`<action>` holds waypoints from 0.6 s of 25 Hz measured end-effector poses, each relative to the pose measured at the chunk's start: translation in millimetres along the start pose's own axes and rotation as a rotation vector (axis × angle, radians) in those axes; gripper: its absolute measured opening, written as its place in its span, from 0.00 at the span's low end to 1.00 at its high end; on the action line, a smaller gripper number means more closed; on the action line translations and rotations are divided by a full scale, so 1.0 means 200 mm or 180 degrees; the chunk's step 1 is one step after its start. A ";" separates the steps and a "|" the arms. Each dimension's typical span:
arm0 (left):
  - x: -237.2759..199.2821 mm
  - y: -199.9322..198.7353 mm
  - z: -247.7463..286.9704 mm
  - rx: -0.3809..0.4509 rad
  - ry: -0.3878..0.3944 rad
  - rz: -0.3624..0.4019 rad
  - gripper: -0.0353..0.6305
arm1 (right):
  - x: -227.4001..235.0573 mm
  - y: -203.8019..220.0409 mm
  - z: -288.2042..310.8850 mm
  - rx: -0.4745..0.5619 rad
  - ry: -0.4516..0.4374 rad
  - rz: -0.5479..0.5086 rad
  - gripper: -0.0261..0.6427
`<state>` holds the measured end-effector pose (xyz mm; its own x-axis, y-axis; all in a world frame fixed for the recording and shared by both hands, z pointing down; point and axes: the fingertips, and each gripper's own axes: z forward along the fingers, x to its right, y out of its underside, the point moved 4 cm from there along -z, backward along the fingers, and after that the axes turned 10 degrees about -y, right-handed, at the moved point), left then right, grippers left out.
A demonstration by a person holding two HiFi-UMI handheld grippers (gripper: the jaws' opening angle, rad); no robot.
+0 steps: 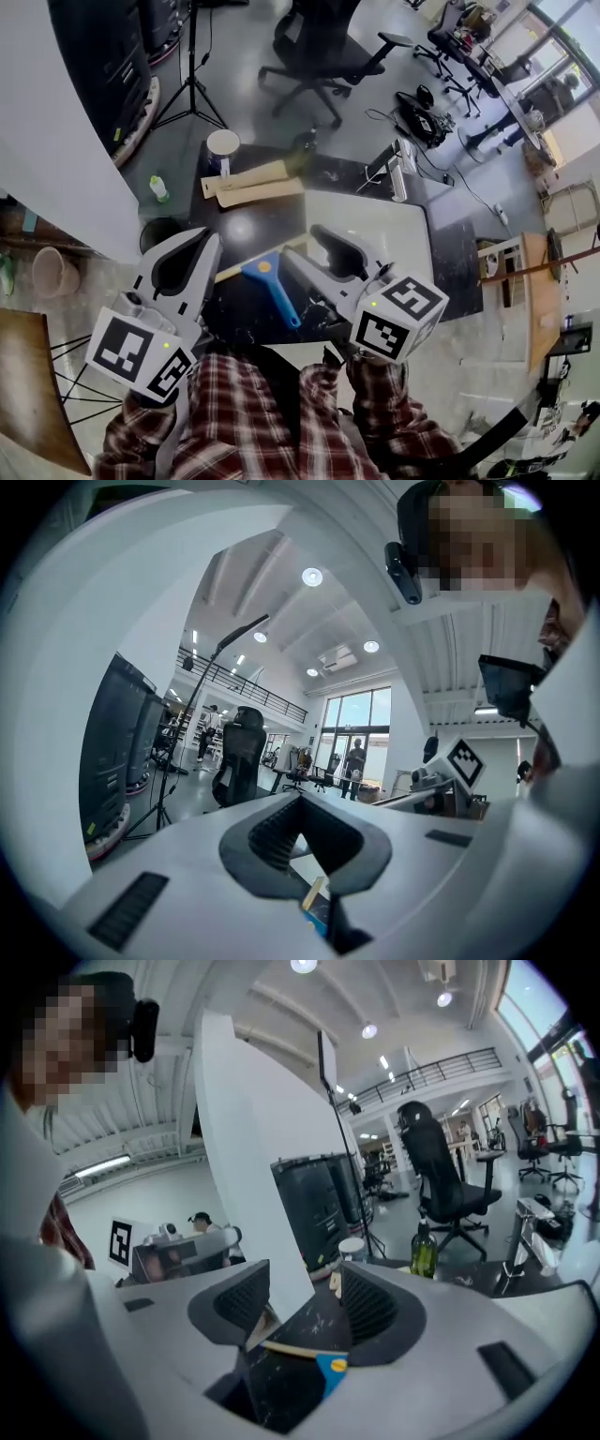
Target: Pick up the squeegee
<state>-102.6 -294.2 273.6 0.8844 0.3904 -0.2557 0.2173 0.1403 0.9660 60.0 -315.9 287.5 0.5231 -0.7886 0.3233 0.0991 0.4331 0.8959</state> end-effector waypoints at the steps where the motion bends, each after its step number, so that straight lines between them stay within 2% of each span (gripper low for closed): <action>1: -0.01 0.01 0.00 -0.0003 -0.0015 -0.0014 0.07 | 0.02 0.04 0.02 -0.0208 0.0010 0.0008 0.38; 5: -0.05 0.06 -0.02 -0.0018 -0.0097 -0.0120 0.07 | 0.09 0.25 0.11 -0.1020 -0.0043 0.0122 0.38; 8: -0.09 0.09 -0.03 -0.0022 -0.0144 -0.0209 0.07 | 0.14 0.42 0.15 -0.1494 -0.0005 0.0211 0.38; 15: -0.15 0.19 -0.04 -0.0079 -0.0210 -0.0415 0.07 | 0.24 0.77 0.23 -0.2170 0.0175 0.0472 0.37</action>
<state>-123.7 -293.3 317.4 0.8747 0.3068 -0.3751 0.3227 0.2087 0.9232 60.9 -307.4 454.3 0.6124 -0.6845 0.3955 0.5230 0.7260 0.4466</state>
